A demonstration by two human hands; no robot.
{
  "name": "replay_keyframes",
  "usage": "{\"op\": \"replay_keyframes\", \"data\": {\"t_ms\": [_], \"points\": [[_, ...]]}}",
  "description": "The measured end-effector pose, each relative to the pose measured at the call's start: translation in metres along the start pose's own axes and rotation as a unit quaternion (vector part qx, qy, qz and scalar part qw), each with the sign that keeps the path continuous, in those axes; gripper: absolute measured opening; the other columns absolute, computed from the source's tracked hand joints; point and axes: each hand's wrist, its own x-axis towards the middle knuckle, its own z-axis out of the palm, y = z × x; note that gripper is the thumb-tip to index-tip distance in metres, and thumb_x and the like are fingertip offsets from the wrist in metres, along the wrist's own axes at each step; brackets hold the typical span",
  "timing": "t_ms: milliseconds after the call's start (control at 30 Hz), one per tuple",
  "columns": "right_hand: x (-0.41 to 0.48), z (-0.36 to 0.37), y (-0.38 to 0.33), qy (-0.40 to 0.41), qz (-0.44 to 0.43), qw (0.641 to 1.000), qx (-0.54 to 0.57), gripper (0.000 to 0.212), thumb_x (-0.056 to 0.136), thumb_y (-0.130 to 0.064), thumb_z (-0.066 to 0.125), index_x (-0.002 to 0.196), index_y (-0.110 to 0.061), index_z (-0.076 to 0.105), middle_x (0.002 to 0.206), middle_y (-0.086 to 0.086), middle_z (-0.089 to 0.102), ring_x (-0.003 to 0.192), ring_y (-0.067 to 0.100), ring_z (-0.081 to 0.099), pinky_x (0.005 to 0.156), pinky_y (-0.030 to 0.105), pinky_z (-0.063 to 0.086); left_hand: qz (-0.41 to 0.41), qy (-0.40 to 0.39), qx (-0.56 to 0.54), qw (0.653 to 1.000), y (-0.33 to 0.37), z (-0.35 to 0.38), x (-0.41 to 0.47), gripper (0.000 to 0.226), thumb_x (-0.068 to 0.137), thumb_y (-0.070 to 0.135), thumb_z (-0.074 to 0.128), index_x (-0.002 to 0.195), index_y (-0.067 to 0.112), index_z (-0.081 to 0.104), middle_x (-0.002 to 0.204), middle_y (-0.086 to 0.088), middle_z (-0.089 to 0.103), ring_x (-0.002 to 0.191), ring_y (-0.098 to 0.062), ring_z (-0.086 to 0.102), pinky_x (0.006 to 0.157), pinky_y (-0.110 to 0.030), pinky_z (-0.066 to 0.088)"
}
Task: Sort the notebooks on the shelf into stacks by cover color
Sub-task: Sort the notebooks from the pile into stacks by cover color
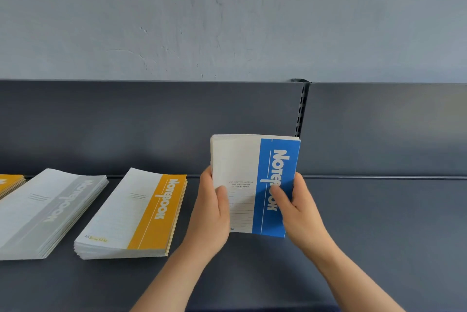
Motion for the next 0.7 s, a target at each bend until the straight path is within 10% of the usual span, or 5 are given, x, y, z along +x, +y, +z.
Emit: {"op": "replay_keyframes", "data": {"t_ms": [400, 533, 700], "points": [[-0.011, 0.000, 0.024, -0.062, 0.011, 0.997, -0.051, 0.021, 0.099, -0.016, 0.044, 0.112, -0.032, 0.043, 0.108, -0.028, 0.058, 0.101, -0.014, 0.053, 0.075, 0.009, 0.047, -0.029, -0.029, 0.078, 0.996, -0.015, -0.004, -0.008, 0.037, 0.102, 0.025, 0.031, 0.136, 0.027, 0.018, 0.143, 0.010, 0.035, 0.112, 0.001, 0.036, 0.062, 0.001, 0.041], [-0.010, -0.003, 0.027, -0.062, 0.024, 0.995, -0.078, 0.021, 0.098, -0.016, 0.044, 0.105, -0.036, 0.043, 0.103, -0.029, 0.058, 0.095, -0.015, 0.054, 0.073, 0.012, 0.047, -0.043, -0.052, 0.109, 0.992, -0.017, -0.006, -0.009, 0.035, 0.103, 0.023, 0.031, 0.137, 0.025, 0.019, 0.146, 0.008, 0.035, 0.129, -0.009, 0.040, 0.093, -0.018, 0.046], [-0.004, -0.007, 0.023, -0.027, 0.032, 0.995, -0.086, 0.021, 0.096, -0.015, 0.050, 0.108, -0.032, 0.050, 0.103, -0.021, 0.064, 0.094, 0.003, 0.061, 0.076, 0.019, 0.051, -0.045, -0.034, 0.122, 0.991, -0.017, -0.007, -0.004, 0.037, 0.102, 0.025, 0.036, 0.138, 0.026, 0.029, 0.143, 0.007, 0.042, 0.128, -0.013, 0.044, 0.096, -0.029, 0.048]]}}
